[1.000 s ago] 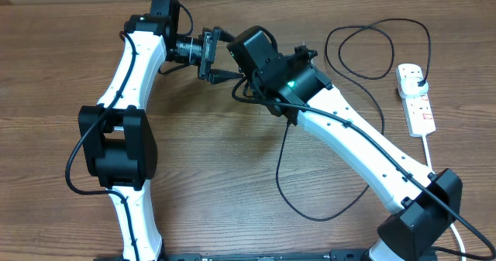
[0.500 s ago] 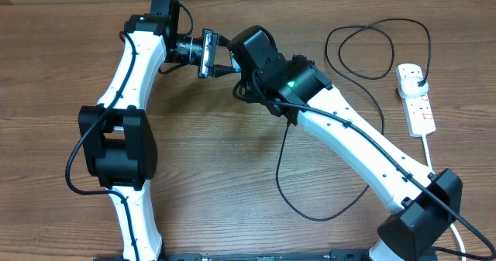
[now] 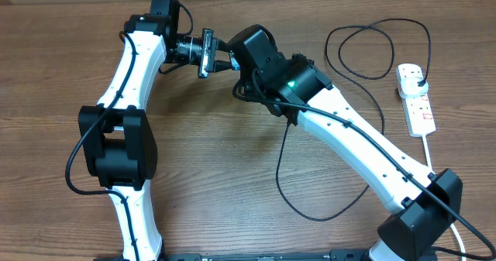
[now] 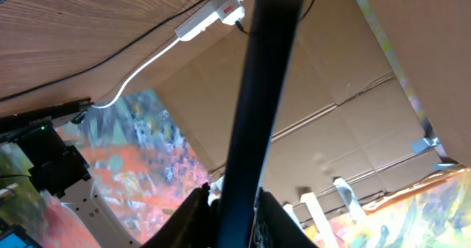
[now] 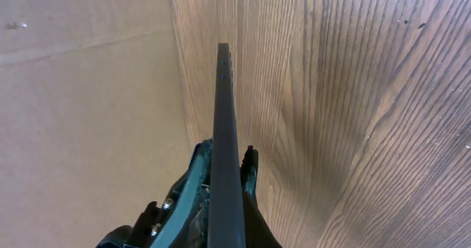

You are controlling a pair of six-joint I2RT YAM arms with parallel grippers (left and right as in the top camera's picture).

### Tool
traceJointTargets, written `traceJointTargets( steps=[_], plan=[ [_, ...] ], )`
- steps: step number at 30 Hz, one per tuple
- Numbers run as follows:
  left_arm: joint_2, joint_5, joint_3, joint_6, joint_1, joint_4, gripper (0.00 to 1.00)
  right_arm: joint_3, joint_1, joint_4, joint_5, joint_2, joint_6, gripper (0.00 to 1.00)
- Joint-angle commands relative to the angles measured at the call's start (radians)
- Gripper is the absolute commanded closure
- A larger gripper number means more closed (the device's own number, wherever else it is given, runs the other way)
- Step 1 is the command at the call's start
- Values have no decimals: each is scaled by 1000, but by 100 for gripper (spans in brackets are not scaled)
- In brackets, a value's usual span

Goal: Plug charger to phone and switch on socket

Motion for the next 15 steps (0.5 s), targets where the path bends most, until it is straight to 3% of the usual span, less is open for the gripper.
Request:
traceJointTargets(
  steps=[1, 15],
  plan=[
    [-5, 31, 24, -6, 9, 0, 78, 20, -1, 10, 9, -53, 74, 96],
    [-5, 50, 24, -6, 9, 0, 87, 20, -1, 14, 5, -53, 73, 96]
  ],
)
